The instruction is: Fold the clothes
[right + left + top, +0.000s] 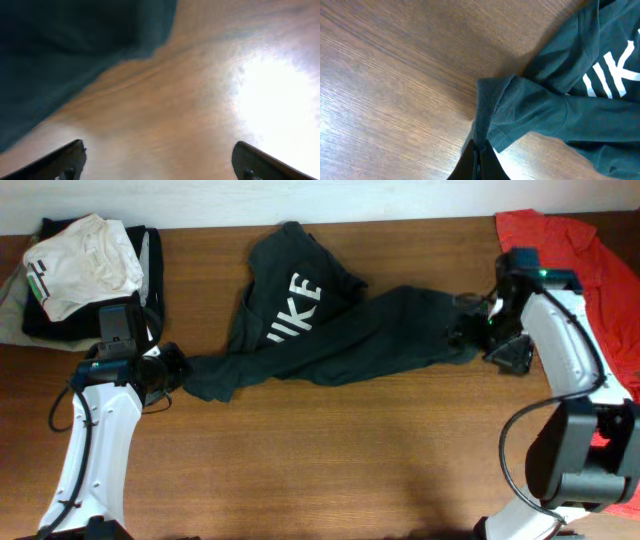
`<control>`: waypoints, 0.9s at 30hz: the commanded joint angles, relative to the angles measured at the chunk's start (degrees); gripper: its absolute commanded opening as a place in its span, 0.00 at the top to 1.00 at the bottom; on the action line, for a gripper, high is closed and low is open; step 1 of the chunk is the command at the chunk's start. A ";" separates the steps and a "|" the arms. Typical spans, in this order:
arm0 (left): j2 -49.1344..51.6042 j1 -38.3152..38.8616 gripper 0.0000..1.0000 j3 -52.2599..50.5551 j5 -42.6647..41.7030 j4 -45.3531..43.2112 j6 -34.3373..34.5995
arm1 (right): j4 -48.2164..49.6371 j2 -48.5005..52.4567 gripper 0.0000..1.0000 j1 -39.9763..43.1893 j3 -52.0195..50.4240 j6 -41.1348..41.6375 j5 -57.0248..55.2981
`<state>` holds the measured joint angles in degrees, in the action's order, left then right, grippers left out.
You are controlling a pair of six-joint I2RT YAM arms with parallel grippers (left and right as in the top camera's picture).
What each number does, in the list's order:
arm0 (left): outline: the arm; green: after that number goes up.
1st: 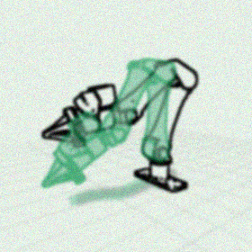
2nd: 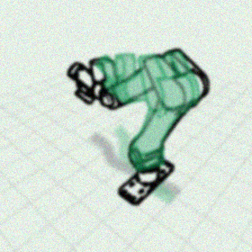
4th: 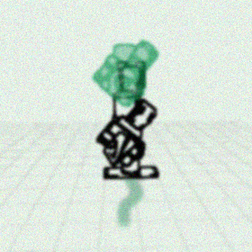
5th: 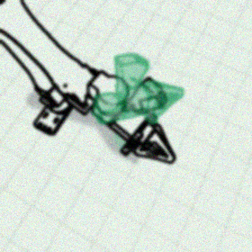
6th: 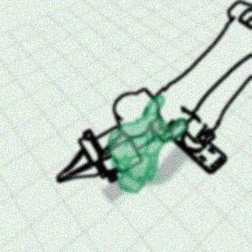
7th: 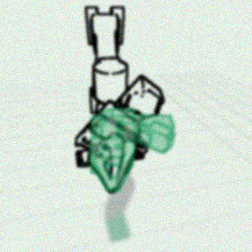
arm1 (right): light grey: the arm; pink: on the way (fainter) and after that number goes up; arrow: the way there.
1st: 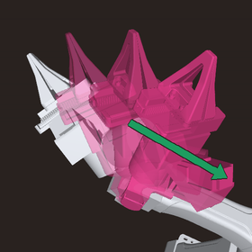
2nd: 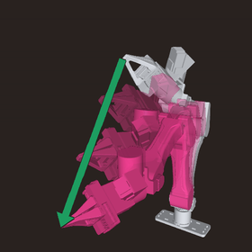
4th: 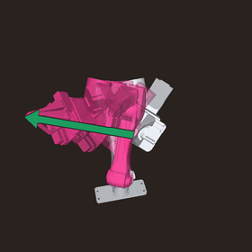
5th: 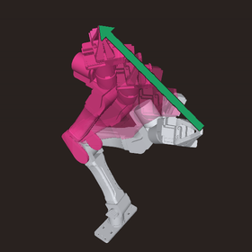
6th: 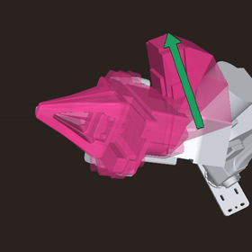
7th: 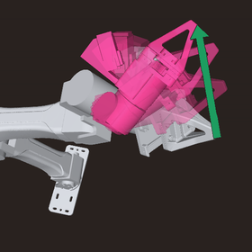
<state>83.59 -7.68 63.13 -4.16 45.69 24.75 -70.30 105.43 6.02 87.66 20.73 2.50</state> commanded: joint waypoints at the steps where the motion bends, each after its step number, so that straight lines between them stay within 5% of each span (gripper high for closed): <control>1: 0.33 -0.22 0.99 0.66 -0.59 -0.17 0.50 | 6.67 0.37 0.18 0.00 -9.60 -6.43 4.04; 4: 0.33 -0.22 0.99 0.66 -0.59 -0.20 0.52 | 13.35 0.39 0.29 -0.02 -12.68 -7.02 6.34; 9: 0.33 -0.22 0.99 0.66 -0.59 -0.20 0.50 | 22.40 1.55 0.32 -0.04 -15.58 -6.97 6.38; 18: 0.33 -0.22 0.98 0.66 -0.57 -0.24 0.50 | 26.71 6.56 0.33 -0.13 -15.78 -6.80 8.48; 23: 0.33 -0.22 0.98 0.66 -0.57 -0.48 0.50 | 30.88 6.73 0.47 -0.17 -15.78 -6.80 8.50; 27: 0.33 -0.22 0.98 0.66 -0.55 -0.66 0.48 | 32.39 8.92 0.49 -0.17 -15.78 -6.82 8.46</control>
<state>83.64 -7.68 63.13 -4.16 45.28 24.75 -38.46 112.12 6.17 72.10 14.13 10.63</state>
